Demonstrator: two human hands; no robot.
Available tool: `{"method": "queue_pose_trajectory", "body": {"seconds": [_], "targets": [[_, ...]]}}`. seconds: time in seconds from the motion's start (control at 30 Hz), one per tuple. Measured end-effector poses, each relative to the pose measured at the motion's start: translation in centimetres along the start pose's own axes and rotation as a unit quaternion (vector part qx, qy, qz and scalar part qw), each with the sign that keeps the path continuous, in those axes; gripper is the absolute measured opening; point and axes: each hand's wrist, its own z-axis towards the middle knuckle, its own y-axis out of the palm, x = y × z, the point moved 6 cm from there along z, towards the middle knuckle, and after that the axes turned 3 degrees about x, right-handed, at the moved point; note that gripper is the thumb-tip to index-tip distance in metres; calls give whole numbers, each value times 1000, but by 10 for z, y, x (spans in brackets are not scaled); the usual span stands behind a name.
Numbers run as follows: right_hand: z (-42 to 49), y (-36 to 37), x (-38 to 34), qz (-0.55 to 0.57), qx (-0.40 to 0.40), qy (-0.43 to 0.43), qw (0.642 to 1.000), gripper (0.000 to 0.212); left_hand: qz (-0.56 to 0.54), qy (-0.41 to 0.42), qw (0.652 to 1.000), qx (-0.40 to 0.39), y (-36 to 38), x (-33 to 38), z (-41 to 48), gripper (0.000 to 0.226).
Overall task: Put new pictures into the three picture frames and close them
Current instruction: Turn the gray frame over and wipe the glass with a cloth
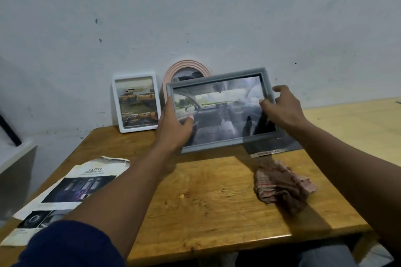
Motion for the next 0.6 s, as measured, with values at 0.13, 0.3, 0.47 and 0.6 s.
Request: {"method": "queue_pose_trajectory", "body": {"seconds": [0.13,0.3,0.47,0.6], "targets": [[32,-32,28,27,32,0,999,57,-5,33,999,-27,49,26,19,90],[70,-38,72,36,40,34,998,56,-28,52,997,-50,110,42,42,90],[116,-25,109,58,59,57,995,59,-39,58,996,-56,152,46,70,89],[151,-13,127,75,62,61,993,60,-19,87,994,-58,179,44,98,94]]}}
